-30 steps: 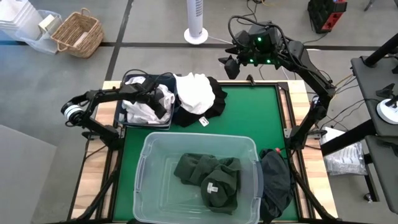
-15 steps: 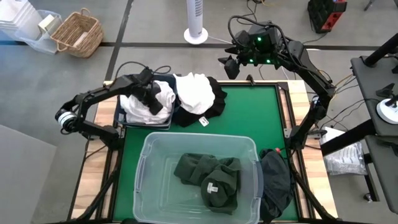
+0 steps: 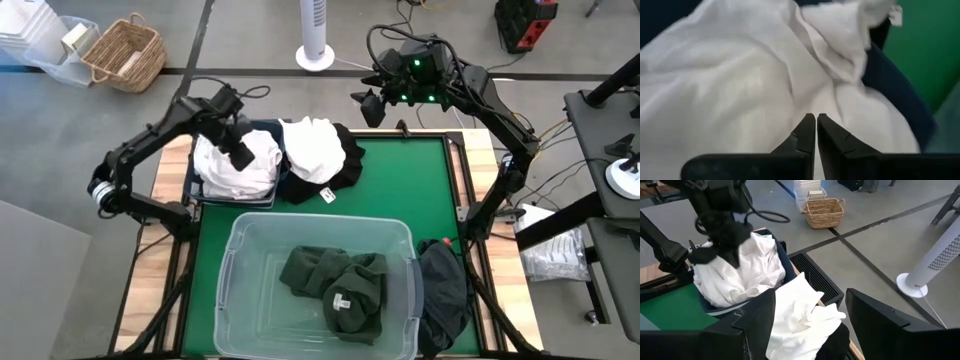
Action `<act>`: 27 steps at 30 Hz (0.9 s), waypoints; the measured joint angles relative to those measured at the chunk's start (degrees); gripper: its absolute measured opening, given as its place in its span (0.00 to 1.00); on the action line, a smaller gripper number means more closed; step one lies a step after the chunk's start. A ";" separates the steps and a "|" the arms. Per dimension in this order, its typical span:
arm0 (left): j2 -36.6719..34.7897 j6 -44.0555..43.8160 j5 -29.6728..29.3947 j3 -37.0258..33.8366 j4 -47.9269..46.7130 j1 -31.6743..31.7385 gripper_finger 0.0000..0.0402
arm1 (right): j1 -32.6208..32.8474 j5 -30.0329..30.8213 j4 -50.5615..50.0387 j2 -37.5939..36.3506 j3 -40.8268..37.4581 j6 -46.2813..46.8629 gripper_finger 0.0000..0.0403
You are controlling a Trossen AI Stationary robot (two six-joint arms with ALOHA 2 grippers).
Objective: Sort clothes
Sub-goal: Put the white shirt into the blue laundry bin
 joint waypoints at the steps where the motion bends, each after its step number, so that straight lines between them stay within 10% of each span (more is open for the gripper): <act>1: -0.13 0.39 0.00 1.68 -2.76 0.00 0.00 | 0.00 -0.01 0.00 0.00 0.00 0.00 0.58; 10: -7.39 2.48 -4.46 4.34 -15.51 0.20 0.00 | 0.00 -0.03 -0.04 0.00 -0.09 -0.42 0.61; 27: -17.94 -10.33 -11.10 -25.07 7.74 0.20 0.00 | 0.00 -0.04 0.00 0.00 -0.22 -1.37 0.60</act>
